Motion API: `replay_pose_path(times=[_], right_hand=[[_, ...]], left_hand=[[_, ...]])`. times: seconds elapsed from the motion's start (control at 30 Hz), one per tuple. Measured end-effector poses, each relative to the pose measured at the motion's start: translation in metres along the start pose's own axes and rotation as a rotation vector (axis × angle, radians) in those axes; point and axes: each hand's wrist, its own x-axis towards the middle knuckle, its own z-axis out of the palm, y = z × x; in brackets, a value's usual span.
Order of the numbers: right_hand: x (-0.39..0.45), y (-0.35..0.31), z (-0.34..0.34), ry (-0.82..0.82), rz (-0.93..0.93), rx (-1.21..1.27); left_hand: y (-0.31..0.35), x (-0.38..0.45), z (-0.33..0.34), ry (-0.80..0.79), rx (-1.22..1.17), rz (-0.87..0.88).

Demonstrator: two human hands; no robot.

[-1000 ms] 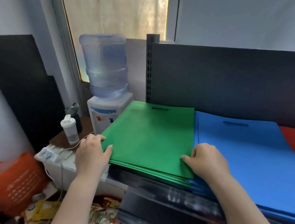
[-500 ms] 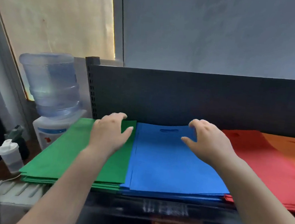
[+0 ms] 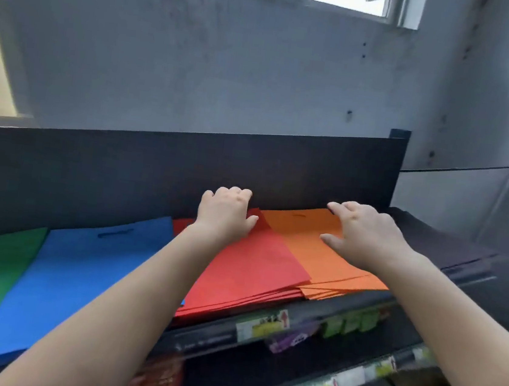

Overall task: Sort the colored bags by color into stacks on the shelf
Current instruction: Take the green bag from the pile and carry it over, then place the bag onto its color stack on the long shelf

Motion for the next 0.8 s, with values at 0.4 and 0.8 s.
replay_pose_path(times=[0.4,0.8], right_hand=[[-0.063,0.2,0.007,-0.113,0.363,-0.134],[-0.084,0.401,0.02,-0.169,0.679,-0.265]], left_hand=[[0.237,0.07,0.025,0.007,-0.096,0.372],[0.471,0.167,0.06,-0.018,-0.245,0.707]])
